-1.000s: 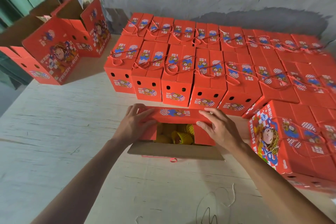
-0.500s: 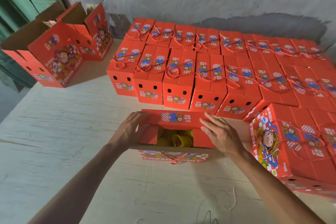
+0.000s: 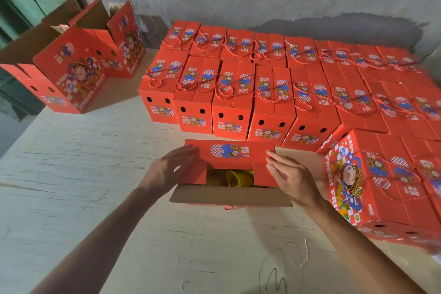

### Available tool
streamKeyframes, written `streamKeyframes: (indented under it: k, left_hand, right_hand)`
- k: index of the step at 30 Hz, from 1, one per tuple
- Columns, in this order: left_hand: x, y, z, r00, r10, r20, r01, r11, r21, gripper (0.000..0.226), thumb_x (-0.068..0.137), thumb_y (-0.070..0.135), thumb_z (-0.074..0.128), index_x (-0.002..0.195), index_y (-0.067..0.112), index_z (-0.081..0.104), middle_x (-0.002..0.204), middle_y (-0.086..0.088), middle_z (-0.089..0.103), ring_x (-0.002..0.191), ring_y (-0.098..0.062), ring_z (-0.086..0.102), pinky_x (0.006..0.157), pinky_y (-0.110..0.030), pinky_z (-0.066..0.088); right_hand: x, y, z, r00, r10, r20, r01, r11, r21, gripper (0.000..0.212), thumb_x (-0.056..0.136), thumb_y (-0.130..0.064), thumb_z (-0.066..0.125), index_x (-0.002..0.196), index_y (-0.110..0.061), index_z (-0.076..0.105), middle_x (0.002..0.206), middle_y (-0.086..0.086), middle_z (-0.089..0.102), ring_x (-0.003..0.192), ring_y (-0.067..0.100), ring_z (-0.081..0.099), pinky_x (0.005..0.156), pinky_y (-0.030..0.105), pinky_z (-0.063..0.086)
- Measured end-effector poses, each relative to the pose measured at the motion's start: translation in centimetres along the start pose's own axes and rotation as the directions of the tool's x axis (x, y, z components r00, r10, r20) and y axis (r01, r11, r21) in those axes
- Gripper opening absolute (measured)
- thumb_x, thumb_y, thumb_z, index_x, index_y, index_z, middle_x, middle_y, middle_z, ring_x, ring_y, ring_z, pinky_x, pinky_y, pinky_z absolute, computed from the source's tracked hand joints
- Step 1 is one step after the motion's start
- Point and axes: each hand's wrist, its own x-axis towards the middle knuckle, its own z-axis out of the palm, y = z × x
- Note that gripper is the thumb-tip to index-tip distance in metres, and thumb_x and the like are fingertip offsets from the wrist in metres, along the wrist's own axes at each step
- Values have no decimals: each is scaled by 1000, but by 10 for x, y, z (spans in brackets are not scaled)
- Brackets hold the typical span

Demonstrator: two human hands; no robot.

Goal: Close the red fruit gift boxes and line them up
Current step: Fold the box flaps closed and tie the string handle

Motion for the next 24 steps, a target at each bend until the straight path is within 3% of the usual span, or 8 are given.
streamKeyframes:
  k: [4,7,11,13,15,19,22,24]
  left_hand:
    - [-10,7,-11,999,-12,42,12,1000,4,30,105,31,58,132,28,69,144,14,59,132,-8,57,98,-40,57]
    - [-19,12,-15,993,114,25,-116,991,73,28,99,15,61,122,25,73,135,13,64,120,-15,62,87,-41,59]
    - [-31,12,-25,982,87,169,-122,971,207,85,75,-25,54,144,23,59,151,8,53,138,-22,50,101,-45,52]
    - [-39,13,-29,970,36,239,-98,962,255,80,86,-11,60,154,27,45,159,14,40,145,-19,40,109,-48,46]
    - [-47,16,-29,963,41,268,-97,976,197,71,91,19,71,156,26,42,160,16,38,146,-16,37,111,-49,45]
    - [-49,43,-14,988,-148,36,150,985,-79,70,94,68,52,154,37,38,135,15,62,111,-9,64,96,-44,55]
    - [-44,62,4,931,-327,-165,298,938,-175,78,94,72,48,158,37,19,111,10,70,79,-17,72,73,-42,60]
    - [-36,67,13,896,-366,-251,329,927,-180,88,96,61,57,161,30,7,117,12,66,83,-15,72,73,-42,59]
  right_hand:
    - [0,0,-16,990,42,132,-41,999,-5,29,96,-34,69,121,-23,77,142,-10,62,128,11,58,96,41,57]
    - [-9,0,-24,985,7,175,-3,1000,-23,31,98,-39,64,124,-26,76,147,-14,57,126,9,57,93,37,57]
    - [-19,2,-25,977,-53,207,59,998,-25,38,101,-12,64,139,-20,66,157,-10,46,133,11,55,93,37,58]
    - [-20,2,-29,959,-75,275,93,994,-53,63,89,12,62,145,-17,59,162,-8,39,140,14,49,96,38,56]
    - [-21,0,-32,941,-69,332,98,993,-72,74,81,10,59,150,-17,53,166,-9,31,146,11,39,106,36,48]
    - [-21,-7,-33,922,49,384,-37,999,-38,51,95,-50,56,133,-20,68,164,-23,29,147,-10,25,116,29,31]
    - [-11,-15,-33,937,173,304,-216,970,113,54,95,-69,52,72,-25,74,145,-27,54,134,-7,47,104,19,39]
    - [-4,-21,-31,953,258,161,-286,940,185,51,94,-74,50,83,-29,72,107,-30,70,106,-2,64,86,17,47]
